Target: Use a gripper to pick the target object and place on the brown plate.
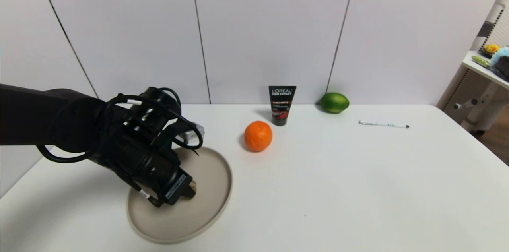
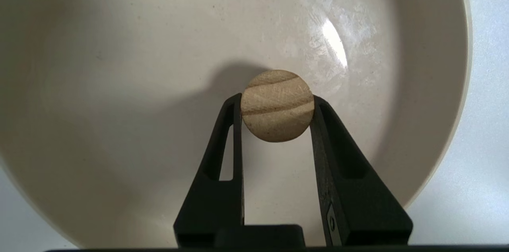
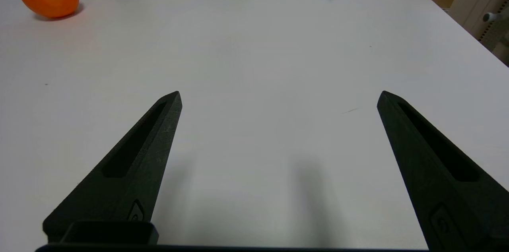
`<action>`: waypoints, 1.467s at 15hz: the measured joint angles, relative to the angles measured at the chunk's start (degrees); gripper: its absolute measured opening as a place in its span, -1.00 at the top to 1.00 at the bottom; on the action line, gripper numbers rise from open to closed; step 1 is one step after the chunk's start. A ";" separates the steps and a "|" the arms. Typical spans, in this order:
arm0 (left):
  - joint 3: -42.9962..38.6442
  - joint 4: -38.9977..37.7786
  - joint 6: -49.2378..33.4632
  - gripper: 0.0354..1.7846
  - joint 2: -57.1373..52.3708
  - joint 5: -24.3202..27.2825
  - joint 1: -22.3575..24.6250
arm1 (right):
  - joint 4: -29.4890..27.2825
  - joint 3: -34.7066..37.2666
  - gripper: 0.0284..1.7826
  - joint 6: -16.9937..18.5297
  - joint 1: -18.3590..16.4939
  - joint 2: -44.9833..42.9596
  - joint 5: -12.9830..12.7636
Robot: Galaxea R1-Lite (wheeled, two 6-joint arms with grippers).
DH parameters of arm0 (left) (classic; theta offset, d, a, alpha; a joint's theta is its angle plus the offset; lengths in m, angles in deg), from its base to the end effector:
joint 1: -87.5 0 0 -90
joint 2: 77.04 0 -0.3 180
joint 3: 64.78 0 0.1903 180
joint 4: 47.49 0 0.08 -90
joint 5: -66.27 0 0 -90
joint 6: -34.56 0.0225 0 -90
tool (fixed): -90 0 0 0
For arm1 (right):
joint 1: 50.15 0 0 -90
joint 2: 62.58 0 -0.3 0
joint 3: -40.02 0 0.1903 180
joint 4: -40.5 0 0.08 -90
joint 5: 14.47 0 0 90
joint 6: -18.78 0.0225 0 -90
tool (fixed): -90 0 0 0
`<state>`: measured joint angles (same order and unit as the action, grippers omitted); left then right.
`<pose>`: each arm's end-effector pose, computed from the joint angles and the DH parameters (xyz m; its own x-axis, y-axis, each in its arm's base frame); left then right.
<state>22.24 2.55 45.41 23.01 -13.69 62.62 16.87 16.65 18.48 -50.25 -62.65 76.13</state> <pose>0.2560 -0.1231 0.1614 0.3312 -0.3458 -0.8779 0.6295 0.7741 -0.0674 -0.0229 0.0003 0.0750 1.0000 0.0087 -0.0033 -0.0087 0.9999 -0.0052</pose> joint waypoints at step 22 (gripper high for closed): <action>-9.68 1.24 0.00 -0.80 -35.67 0.07 6.97 | 0.00 0.00 -0.90 -0.02 0.00 0.00 0.02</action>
<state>12.56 3.80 45.41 -12.66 -13.62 69.59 16.87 16.65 18.46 -50.25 -62.65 76.16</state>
